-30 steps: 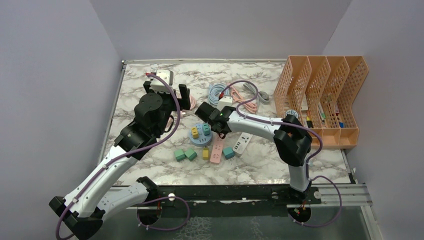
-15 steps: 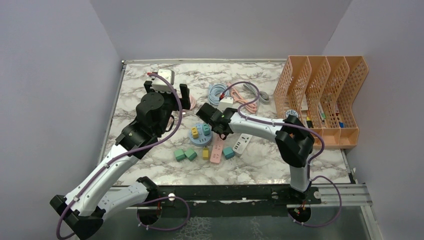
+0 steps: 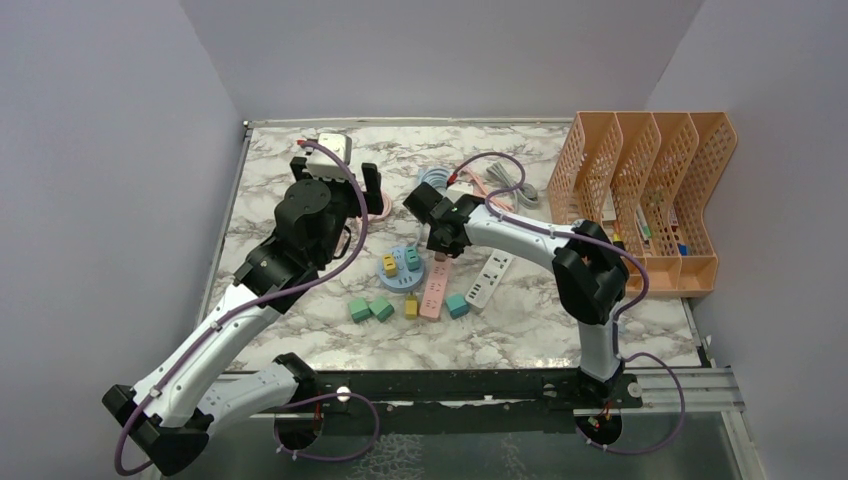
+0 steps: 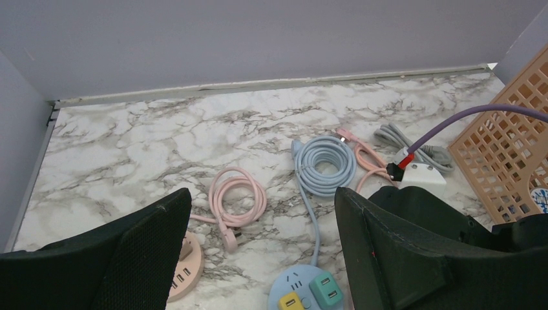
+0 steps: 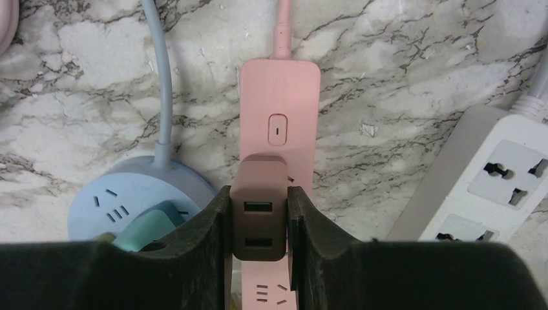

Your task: Insert the plug

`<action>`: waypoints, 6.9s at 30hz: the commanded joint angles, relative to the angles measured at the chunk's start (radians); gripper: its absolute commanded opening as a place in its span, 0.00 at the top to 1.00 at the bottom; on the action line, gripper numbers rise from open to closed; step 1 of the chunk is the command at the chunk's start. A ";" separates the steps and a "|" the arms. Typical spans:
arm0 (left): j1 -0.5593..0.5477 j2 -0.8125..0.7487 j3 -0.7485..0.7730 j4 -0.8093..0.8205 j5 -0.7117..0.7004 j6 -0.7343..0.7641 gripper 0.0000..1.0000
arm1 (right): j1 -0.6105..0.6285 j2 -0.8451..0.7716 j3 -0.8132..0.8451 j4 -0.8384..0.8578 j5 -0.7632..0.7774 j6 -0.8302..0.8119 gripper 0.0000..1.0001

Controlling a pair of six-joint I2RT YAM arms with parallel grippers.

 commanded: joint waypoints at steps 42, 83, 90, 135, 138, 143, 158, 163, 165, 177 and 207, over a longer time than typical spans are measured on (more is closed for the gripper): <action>-0.005 0.047 0.050 -0.019 0.029 -0.066 0.16 | -0.097 -0.072 -0.064 0.133 -0.279 -0.285 0.44; -0.004 -0.011 -0.027 0.002 -0.030 -0.003 0.16 | -0.011 0.351 0.114 -0.160 -0.110 -0.035 0.99; -0.003 -0.001 -0.022 -0.001 -0.028 -0.001 0.16 | -0.013 0.326 0.196 -0.172 -0.061 -0.068 0.99; -0.003 0.070 0.051 -0.034 0.081 -0.129 0.16 | 0.087 -0.328 -0.414 0.031 -0.374 -0.343 0.51; -0.003 0.069 0.051 -0.035 0.085 -0.133 0.16 | 0.088 -0.295 -0.399 0.001 -0.348 -0.338 0.49; -0.003 0.070 0.051 -0.034 0.085 -0.133 0.16 | 0.090 -0.256 -0.397 0.018 -0.360 -0.346 0.49; -0.003 0.054 0.067 -0.038 0.060 -0.122 0.16 | 0.112 -0.173 -0.366 0.102 -0.270 -0.397 0.49; -0.003 0.042 0.075 -0.059 0.058 -0.128 0.15 | 0.113 -0.200 -0.393 0.191 -0.268 -0.440 0.55; -0.003 0.030 0.068 -0.069 0.063 -0.143 0.14 | 0.113 -0.227 -0.414 0.236 -0.253 -0.464 0.58; -0.002 -0.032 0.001 -0.188 0.264 -0.237 0.12 | 0.112 -0.502 -0.629 0.511 -0.180 -0.569 0.60; -0.003 0.180 -0.136 0.133 1.023 -0.706 0.14 | 0.113 -0.975 -0.767 0.736 -0.374 -0.946 0.61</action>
